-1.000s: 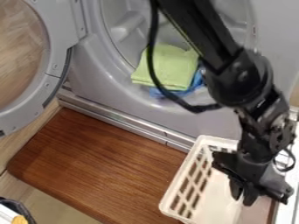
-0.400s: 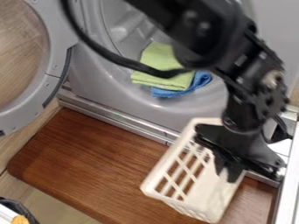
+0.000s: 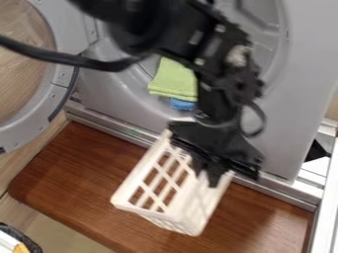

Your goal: Move the white basket to the middle of the table

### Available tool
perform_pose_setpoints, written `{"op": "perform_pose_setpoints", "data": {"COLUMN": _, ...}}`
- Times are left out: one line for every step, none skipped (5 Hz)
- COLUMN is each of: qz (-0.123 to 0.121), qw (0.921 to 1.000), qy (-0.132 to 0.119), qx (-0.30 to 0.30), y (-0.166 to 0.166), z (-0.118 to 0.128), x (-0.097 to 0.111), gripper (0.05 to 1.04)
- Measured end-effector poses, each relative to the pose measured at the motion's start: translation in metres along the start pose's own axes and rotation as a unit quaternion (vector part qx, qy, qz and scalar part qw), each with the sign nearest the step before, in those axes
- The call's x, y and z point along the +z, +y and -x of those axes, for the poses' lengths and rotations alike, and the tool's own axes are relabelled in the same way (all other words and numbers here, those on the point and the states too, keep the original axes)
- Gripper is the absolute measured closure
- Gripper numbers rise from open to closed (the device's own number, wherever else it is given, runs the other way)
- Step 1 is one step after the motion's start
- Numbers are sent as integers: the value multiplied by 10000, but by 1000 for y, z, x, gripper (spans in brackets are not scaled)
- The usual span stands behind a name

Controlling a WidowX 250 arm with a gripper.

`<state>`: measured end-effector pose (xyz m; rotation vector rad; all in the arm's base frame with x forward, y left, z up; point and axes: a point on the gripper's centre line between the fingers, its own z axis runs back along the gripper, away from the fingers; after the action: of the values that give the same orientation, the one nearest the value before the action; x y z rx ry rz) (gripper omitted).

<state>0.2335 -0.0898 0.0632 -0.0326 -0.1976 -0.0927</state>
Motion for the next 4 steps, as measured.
{"op": "perform_pose_setpoints", "data": {"qz": -103, "qw": 9997, "qy": 131, "qx": 169, "y": 36, "z": 16, "x": -2, "gripper": 988}}
{"op": "perform_pose_setpoints", "data": {"qz": -81, "qw": 9992, "qy": 224, "qx": 314, "y": 69, "z": 29, "x": -7, "gripper": 988}}
{"op": "perform_pose_setpoints", "data": {"qz": -159, "qw": 9988, "qy": 322, "qx": 321, "y": 85, "z": 31, "x": -17, "gripper": 988}}
{"op": "perform_pose_setpoints", "data": {"qz": -259, "qw": 9984, "qy": 490, "qx": 98, "y": 99, "z": 25, "x": -30, "gripper": 988}}
